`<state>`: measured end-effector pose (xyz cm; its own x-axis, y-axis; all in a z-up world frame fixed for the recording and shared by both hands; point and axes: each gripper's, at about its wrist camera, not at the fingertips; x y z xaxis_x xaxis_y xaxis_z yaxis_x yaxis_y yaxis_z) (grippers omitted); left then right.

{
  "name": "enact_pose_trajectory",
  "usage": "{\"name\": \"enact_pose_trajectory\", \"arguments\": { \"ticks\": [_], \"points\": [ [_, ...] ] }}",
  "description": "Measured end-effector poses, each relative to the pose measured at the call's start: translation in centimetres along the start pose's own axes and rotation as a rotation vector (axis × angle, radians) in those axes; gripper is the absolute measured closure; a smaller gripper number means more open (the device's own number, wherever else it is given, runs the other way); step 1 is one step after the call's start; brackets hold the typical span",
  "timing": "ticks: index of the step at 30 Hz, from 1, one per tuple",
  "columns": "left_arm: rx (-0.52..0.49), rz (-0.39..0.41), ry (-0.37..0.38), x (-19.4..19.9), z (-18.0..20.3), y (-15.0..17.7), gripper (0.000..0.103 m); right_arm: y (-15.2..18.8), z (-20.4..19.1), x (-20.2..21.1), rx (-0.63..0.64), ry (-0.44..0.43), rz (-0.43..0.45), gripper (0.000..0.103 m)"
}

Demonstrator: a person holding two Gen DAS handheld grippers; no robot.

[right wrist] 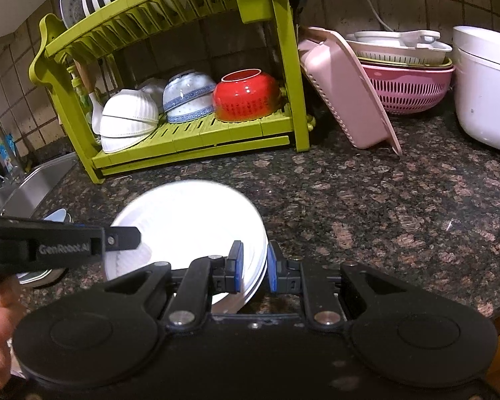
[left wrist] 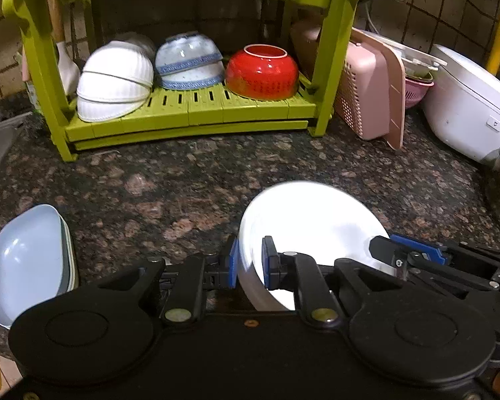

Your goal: Organize plates and bowls

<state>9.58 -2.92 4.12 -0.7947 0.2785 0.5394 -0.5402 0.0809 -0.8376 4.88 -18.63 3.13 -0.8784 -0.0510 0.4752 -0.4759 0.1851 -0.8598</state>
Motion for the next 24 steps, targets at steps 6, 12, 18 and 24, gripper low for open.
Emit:
{"name": "enact_pose_trajectory", "arguments": {
  "ticks": [6,12,18,24],
  "points": [
    [-0.005,-0.014,-0.007,-0.3,0.0,0.1,0.084,0.0,0.0,-0.2,0.0,0.003,-0.005,0.086],
    [-0.023,-0.052,-0.031,-1.3,0.2,0.6,0.079,0.1,0.1,-0.5,0.004,0.002,-0.018,0.085],
    [-0.019,-0.072,-0.036,-1.7,0.3,0.8,0.077,0.1,0.1,-0.6,0.004,-0.001,-0.02,0.085],
    [-0.005,-0.078,-0.044,-1.9,0.2,0.8,0.074,0.0,0.1,-0.7,0.002,-0.001,-0.024,0.084]
  ]
}}
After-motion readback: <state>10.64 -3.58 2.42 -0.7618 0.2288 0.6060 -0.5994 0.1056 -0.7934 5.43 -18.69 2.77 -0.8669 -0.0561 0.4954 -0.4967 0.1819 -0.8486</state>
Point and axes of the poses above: each gripper's, at about its wrist camera, not at the fingertips, and x roughly against the way its jaws point, z to its right, y to its underside, and after that the axes turned 14 degrees about z, right-handed
